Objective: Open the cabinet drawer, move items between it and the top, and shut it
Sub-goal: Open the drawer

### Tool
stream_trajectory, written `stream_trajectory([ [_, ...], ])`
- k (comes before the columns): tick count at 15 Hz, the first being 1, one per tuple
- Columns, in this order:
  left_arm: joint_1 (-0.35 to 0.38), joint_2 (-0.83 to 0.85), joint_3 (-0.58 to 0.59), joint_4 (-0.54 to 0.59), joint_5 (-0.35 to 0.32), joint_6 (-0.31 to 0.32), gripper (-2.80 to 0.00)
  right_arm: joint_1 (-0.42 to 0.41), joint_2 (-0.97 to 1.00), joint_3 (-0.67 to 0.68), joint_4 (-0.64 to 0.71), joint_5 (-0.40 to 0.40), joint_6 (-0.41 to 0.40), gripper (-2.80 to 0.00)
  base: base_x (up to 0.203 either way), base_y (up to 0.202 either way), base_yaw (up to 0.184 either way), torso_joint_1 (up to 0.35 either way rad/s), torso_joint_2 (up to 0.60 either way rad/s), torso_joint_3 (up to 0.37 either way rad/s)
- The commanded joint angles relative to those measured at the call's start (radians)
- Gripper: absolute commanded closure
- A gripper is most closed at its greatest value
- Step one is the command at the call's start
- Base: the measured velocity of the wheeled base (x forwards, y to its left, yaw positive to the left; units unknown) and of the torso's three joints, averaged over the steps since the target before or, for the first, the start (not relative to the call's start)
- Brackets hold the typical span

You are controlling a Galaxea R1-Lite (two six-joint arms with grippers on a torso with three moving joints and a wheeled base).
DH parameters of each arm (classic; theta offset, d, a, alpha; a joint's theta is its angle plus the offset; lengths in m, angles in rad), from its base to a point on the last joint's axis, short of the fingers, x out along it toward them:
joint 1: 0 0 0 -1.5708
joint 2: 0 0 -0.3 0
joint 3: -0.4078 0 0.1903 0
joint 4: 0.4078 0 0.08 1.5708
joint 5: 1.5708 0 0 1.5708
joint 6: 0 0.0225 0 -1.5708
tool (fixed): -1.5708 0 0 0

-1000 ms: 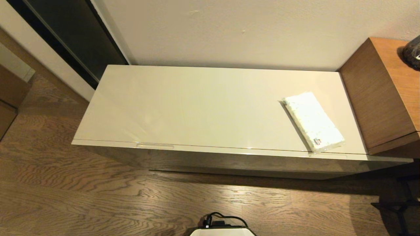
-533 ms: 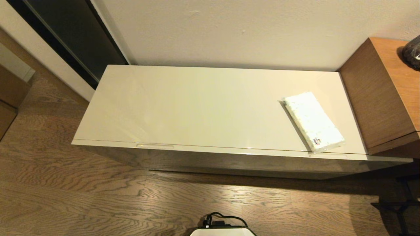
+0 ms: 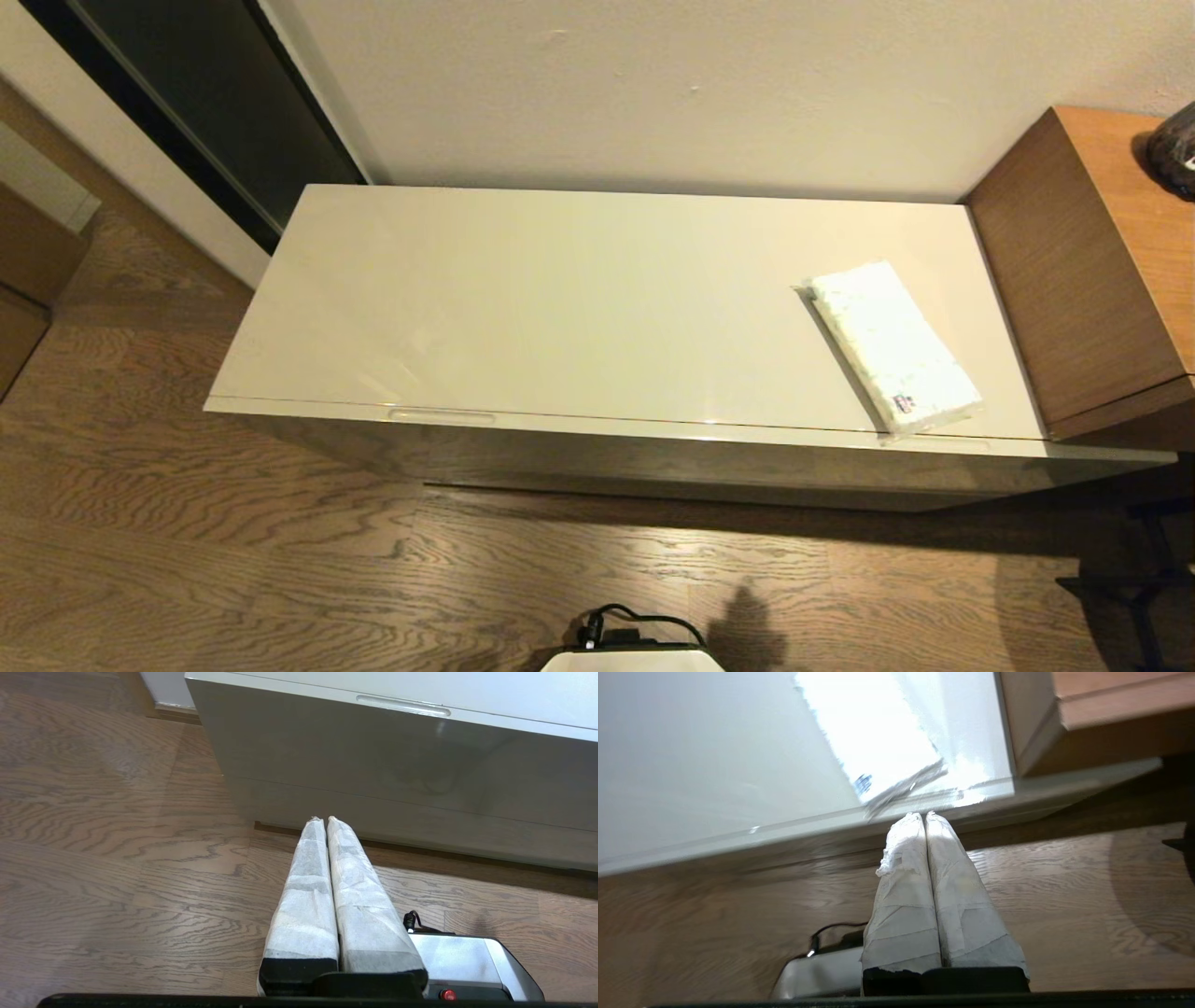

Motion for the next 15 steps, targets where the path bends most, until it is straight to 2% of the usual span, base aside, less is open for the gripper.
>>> stream_trajectory([
  [1, 0.000, 0.001, 0.000, 0.000, 0.000, -0.001, 0.00, 0.013, 0.369, 0.063, -0.363, -0.019, 0.001, 0.00, 0.000, 0.000, 0.000, 0.000, 0.00, 0.000],
  [4, 0.000, 0.001, 0.000, 0.000, 0.001, -0.002, 0.00, 0.054, 0.714, 0.137, -0.765, -0.058, 0.008, 0.00, 0.000, 0.000, 0.000, 0.000, 0.00, 0.000],
  [9, 0.000, 0.001, 0.000, 0.000, 0.000, -0.001, 0.00, 0.106, 1.101, 0.189, -1.266, -0.129, 0.033, 0.00, 0.000, 0.000, 0.000, 0.000, 0.00, 0.000],
  [11, 0.000, 0.001, 0.000, 0.000, 0.000, -0.001, 0.00, 0.163, 1.155, 0.194, -1.358, -0.184, 0.037, 0.00, 0.000, 0.000, 0.000, 0.000, 0.00, 0.000],
  [15, 0.000, 0.001, 0.000, 0.000, 0.000, -0.001, 0.00, 0.167, 1.129, 0.196, -1.363, -0.193, 0.037, 0.00, 0.000, 0.000, 0.000, 0.000, 0.00, 0.000],
])
